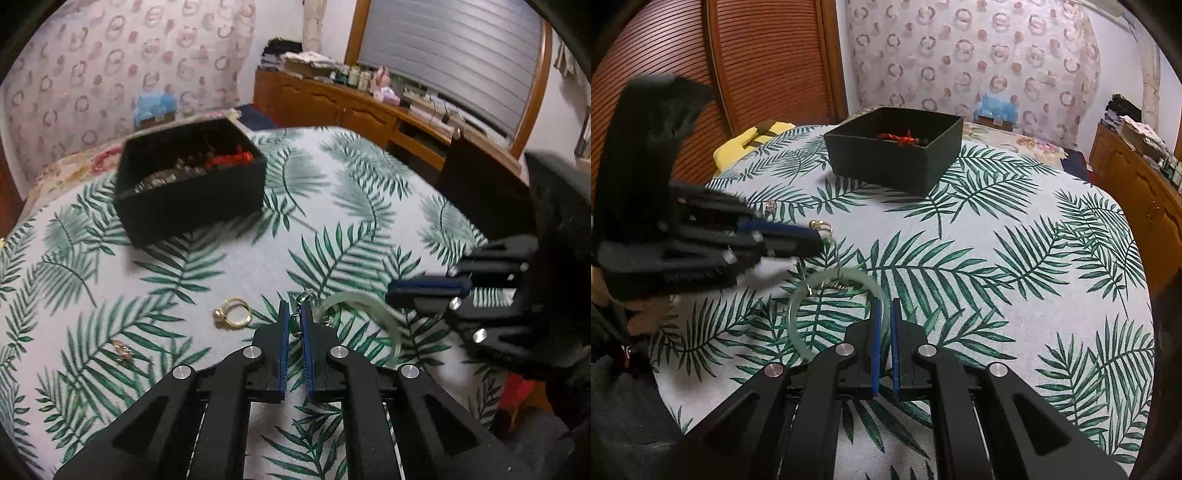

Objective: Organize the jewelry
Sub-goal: 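Grasp the jade bangle with the right tool while the left lifts the chain toward the box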

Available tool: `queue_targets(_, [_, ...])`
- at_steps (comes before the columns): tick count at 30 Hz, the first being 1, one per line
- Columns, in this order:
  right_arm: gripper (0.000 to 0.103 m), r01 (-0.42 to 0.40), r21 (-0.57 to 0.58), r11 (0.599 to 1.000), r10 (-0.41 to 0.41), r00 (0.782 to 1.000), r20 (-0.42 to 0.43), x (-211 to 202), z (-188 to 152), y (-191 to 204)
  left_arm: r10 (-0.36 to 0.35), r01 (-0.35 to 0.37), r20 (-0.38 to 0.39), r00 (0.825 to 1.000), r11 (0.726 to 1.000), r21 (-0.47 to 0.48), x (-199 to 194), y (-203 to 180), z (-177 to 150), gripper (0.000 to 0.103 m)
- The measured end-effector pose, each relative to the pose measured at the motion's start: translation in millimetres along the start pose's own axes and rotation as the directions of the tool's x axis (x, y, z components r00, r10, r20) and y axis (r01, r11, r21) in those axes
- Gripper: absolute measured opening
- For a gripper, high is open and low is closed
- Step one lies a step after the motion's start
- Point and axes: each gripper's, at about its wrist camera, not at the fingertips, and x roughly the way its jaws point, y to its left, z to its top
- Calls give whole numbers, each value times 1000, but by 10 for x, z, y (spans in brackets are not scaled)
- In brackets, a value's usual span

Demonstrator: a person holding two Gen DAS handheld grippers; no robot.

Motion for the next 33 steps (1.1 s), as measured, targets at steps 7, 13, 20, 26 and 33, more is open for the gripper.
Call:
queue_targets(7, [21, -17, 8, 1000, 17, 1000, -5, 61, 25, 29, 2, -1, 48, 999, 1000, -10, -200, 13, 70, 6])
queue_targets(13, [21, -25, -7, 1000, 25, 999, -21, 145, 36, 79, 2, -1, 95, 995, 1000, -18, -353, 12, 126, 6])
queue_targets(20, [21, -8, -34, 999, 7, 999, -40, 251, 69, 113, 37, -33, 133, 990, 999, -31, -466, 89, 173, 5])
queue_targets(26, [9, 10, -75, 997, -13, 999, -39, 294, 118, 139, 68, -63, 143, 987, 997, -40, -449, 200, 208, 6])
queue_targets(33, [8, 8, -84, 996, -9, 1000, -12, 334, 261, 65, 89, -80, 159, 983, 995, -62, -437, 400, 327, 6])
